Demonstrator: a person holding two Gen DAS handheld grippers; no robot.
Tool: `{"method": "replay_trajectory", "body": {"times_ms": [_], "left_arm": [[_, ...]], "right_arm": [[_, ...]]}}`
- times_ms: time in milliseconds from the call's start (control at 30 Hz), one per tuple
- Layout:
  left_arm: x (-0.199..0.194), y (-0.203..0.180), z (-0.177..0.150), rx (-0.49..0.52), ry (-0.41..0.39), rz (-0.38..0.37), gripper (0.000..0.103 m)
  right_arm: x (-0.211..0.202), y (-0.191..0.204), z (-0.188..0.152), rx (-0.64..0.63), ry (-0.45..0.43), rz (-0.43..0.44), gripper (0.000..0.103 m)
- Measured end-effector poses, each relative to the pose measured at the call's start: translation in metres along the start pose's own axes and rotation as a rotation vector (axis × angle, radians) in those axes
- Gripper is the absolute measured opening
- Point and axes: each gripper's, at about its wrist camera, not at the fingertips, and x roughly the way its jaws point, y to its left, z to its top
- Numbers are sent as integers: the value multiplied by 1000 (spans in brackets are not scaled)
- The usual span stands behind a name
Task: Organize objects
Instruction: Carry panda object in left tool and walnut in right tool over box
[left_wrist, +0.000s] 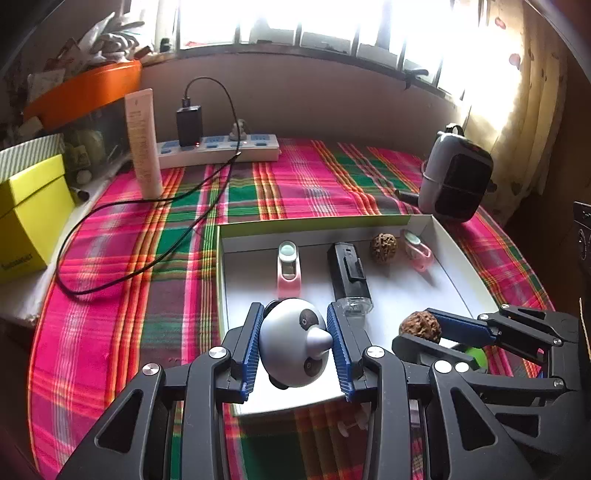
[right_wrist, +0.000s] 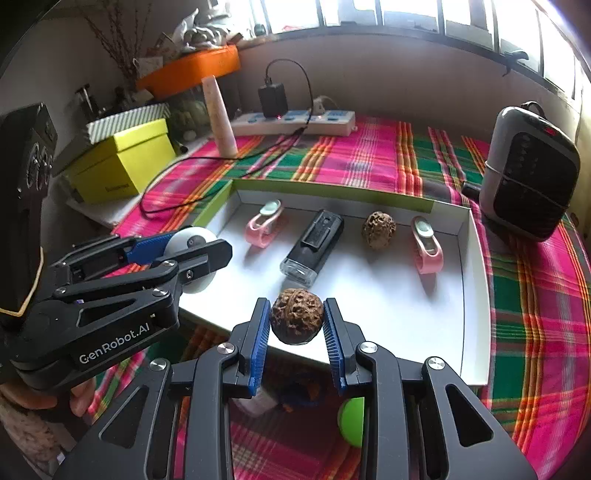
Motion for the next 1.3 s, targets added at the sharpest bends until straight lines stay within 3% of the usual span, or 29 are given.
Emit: {"method": "replay_trajectory", "body": {"times_ms": [633,1300], "left_arm": [[33,3,6,38,51,47,33],[39,0,8,78,57,61,33]], "right_arm": [[25,-5,6,12,41,-8,30],[32,-8,10,8,59,-3,30]]}}
